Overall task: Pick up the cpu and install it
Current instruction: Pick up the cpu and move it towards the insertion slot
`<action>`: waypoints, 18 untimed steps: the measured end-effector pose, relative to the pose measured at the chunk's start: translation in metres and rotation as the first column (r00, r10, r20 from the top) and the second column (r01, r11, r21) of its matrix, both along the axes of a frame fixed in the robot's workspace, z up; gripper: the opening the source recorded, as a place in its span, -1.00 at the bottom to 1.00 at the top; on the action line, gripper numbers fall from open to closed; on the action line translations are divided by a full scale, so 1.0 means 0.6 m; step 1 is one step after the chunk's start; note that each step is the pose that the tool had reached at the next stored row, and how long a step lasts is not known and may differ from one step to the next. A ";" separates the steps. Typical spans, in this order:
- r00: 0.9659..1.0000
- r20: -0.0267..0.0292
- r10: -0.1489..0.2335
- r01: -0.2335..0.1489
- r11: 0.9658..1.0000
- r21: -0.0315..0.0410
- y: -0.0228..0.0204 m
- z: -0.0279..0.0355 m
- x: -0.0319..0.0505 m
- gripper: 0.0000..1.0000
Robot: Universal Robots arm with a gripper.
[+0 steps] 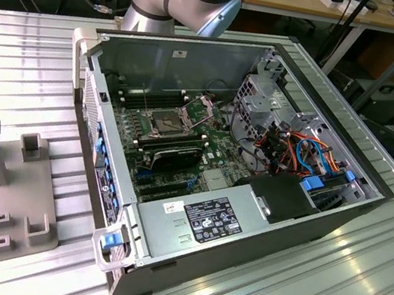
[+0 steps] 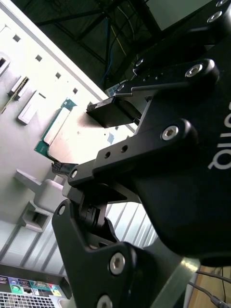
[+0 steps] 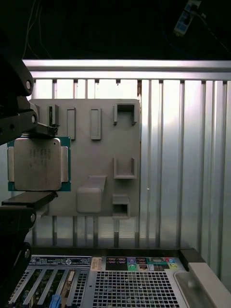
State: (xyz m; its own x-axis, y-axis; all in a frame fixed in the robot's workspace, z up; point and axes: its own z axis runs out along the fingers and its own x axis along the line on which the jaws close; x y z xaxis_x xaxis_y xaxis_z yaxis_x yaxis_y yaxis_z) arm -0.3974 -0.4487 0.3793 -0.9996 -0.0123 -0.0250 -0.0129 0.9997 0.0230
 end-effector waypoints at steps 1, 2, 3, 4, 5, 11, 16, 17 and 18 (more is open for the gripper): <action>1.000 0.000 0.000 0.000 1.000 0.000 0.0001 0.000 0.000 0.09; 1.000 0.000 0.000 0.000 1.000 0.000 0.0001 0.000 0.000 0.09; 1.000 0.000 0.000 0.000 1.000 0.000 0.0000 0.000 0.000 0.09; 1.000 0.000 0.000 0.000 1.000 0.000 0.0001 0.001 0.000 0.09; 1.000 0.000 0.000 0.000 1.000 0.000 0.0000 0.002 0.000 0.09; 1.000 0.000 0.000 0.000 1.000 0.000 0.0000 0.004 0.000 0.09; 1.000 0.000 0.000 0.000 1.000 0.000 0.0000 0.005 0.002 0.09; 1.000 0.000 0.000 0.000 1.000 0.000 -0.0001 0.004 0.003 0.09; 1.000 0.000 0.000 0.000 1.000 0.000 0.0000 0.004 0.004 0.09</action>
